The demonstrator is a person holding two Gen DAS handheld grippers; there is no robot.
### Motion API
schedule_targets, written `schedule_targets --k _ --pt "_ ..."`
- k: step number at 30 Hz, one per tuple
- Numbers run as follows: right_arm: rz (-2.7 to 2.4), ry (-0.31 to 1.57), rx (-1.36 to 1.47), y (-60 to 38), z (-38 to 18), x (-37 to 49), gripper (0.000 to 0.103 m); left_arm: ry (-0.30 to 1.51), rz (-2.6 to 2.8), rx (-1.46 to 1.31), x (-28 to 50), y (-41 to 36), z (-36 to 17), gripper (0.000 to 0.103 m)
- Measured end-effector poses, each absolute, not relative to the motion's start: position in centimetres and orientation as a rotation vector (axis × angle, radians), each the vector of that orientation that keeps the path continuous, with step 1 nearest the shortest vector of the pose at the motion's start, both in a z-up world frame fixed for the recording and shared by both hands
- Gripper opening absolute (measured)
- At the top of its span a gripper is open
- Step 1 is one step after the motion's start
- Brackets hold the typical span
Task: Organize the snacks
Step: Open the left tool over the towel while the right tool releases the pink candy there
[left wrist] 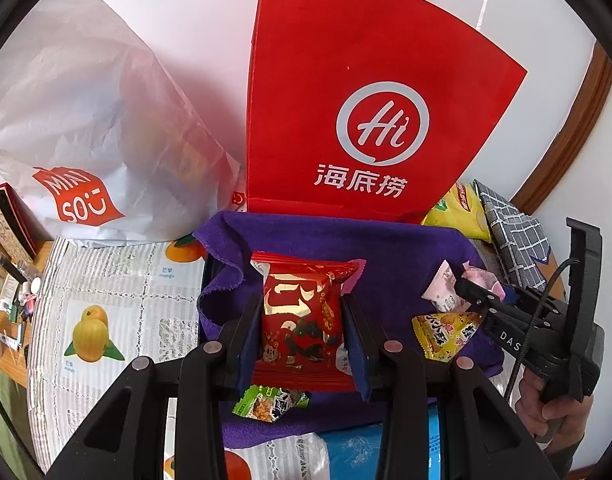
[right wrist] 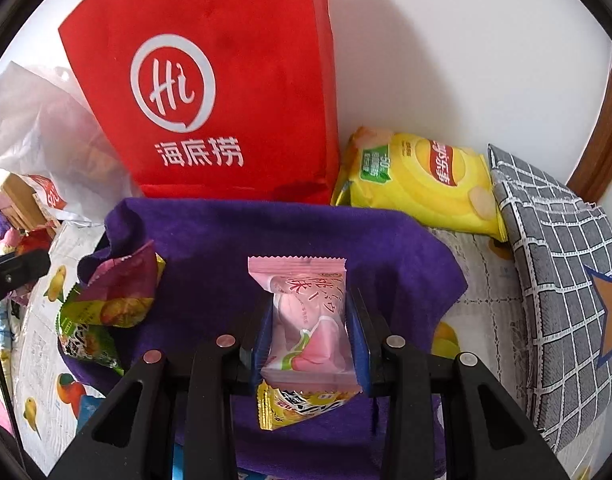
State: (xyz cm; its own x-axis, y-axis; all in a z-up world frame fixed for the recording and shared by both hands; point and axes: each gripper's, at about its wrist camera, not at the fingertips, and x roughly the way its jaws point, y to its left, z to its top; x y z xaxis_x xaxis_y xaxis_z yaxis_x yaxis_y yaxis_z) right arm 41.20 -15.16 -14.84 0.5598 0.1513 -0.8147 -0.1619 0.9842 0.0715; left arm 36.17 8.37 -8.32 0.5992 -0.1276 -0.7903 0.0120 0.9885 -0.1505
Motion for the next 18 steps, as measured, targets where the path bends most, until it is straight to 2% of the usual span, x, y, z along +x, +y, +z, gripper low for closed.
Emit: schedule_targets --k 18 --pt "0.182 1.028 -0.029 -15.1 -16.5 42.0 0.035 0.958 -0.122 -0.163 36.5 8.2 -9.0 0.037"
